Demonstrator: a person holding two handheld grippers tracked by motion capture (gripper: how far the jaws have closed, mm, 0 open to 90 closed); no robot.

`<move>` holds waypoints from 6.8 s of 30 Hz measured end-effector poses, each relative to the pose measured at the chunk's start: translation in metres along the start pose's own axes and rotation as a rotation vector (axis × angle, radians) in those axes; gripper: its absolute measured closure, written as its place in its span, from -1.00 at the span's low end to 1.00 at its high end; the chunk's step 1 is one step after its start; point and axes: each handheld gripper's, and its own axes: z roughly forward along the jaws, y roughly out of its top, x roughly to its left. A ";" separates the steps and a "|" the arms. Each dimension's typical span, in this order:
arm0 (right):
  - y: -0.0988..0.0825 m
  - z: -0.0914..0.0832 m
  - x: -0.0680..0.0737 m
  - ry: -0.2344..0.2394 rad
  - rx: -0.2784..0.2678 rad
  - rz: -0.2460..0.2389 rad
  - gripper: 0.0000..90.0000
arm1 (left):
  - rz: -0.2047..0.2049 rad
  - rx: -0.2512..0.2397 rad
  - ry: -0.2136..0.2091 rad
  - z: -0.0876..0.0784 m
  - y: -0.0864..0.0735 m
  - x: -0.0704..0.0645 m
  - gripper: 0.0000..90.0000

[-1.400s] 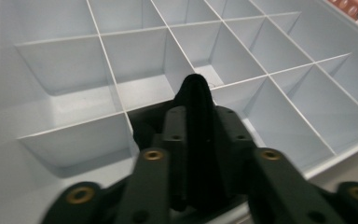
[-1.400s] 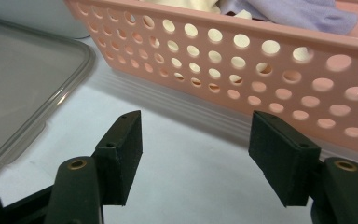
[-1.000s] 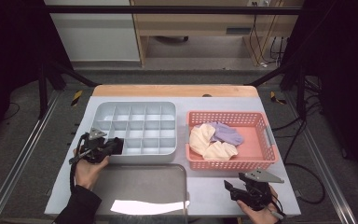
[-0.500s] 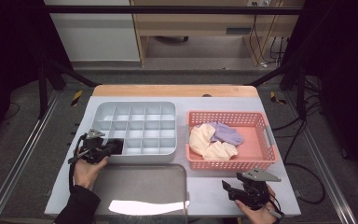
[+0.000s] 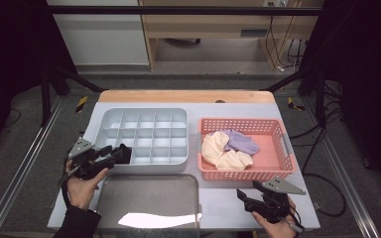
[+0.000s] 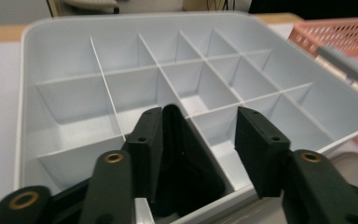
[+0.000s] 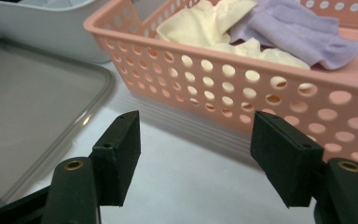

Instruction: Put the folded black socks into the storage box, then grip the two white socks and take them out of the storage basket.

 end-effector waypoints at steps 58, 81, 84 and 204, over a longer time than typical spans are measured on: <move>0.115 0.026 -0.009 -0.045 -0.113 0.007 -0.21 | 0.005 0.011 -0.060 -0.022 -0.070 -0.037 -0.09; 0.152 0.093 -0.010 -0.070 -0.031 -0.033 -0.08 | 0.034 0.028 -0.059 -0.017 -0.071 -0.030 -0.07; 0.154 0.101 -0.010 -0.081 -0.014 -0.034 -0.07 | 0.027 0.037 -0.056 -0.016 -0.071 -0.029 -0.06; 0.126 -0.023 0.023 0.159 -0.174 -0.143 0.93 | 0.004 0.078 -0.055 -0.013 -0.072 -0.029 -0.08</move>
